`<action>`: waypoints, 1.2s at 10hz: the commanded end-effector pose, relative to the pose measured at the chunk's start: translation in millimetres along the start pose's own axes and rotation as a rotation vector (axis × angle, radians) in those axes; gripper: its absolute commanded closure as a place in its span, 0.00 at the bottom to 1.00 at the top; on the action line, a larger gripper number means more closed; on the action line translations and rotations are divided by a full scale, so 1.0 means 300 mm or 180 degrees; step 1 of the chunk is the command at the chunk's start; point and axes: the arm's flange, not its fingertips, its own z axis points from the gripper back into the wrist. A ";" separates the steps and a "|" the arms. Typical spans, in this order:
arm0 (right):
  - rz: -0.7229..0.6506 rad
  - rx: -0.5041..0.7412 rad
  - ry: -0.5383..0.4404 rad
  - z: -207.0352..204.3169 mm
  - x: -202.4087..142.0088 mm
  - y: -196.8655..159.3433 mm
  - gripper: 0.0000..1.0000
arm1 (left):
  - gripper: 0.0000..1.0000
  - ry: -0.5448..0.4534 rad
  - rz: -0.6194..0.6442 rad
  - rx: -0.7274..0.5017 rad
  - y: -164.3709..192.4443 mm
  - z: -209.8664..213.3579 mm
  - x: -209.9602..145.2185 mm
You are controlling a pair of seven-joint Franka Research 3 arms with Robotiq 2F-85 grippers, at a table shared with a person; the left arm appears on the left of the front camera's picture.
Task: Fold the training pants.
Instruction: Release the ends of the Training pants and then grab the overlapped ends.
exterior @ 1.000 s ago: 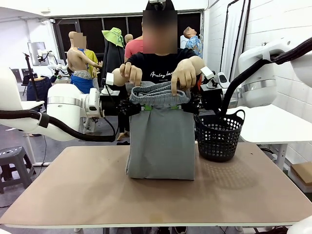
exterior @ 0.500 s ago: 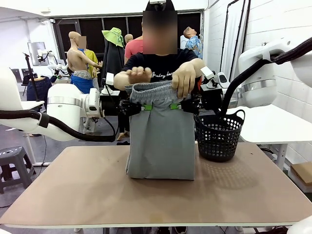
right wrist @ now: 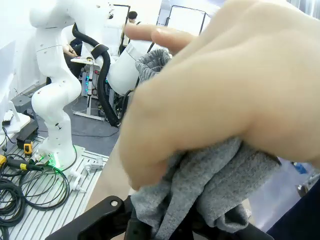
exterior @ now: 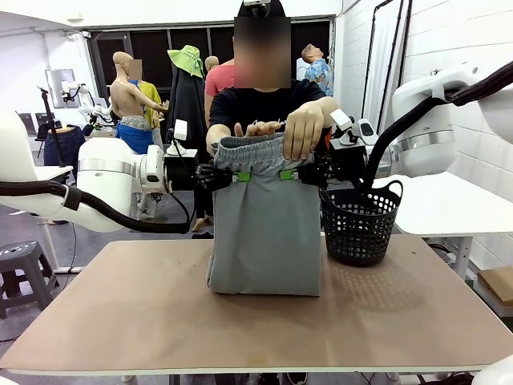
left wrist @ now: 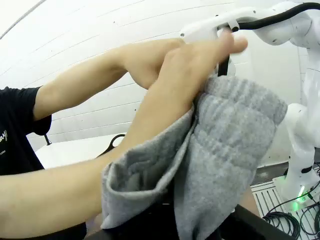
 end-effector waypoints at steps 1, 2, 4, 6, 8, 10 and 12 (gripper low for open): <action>0.0024 -0.0015 -0.0052 0.000 0.001 0.006 1.00 | 1.00 0.0007 0.0038 0.0031 -0.001 0.002 0.016; 0.0024 -0.0015 -0.0052 0.000 0.001 0.006 1.00 | 1.00 0.0007 0.0038 0.0031 -0.001 0.002 0.016; 0.0024 -0.0015 -0.0052 0.000 0.001 0.006 1.00 | 1.00 0.0007 0.0038 0.0031 -0.001 0.002 0.016; 0.0024 -0.0015 -0.0052 0.000 0.001 0.006 1.00 | 1.00 0.0007 0.0038 0.0031 -0.001 0.002 0.016; 0.0024 -0.0015 -0.0052 0.000 0.001 0.006 1.00 | 1.00 0.0007 0.0038 0.0031 -0.001 0.002 0.016; 0.0024 -0.0015 -0.0052 0.000 0.001 0.006 1.00 | 1.00 0.0007 0.0038 0.0031 -0.001 0.002 0.016; 0.0024 -0.0015 -0.0052 0.000 0.001 0.006 1.00 | 1.00 0.0007 0.0038 0.0031 -0.001 0.002 0.016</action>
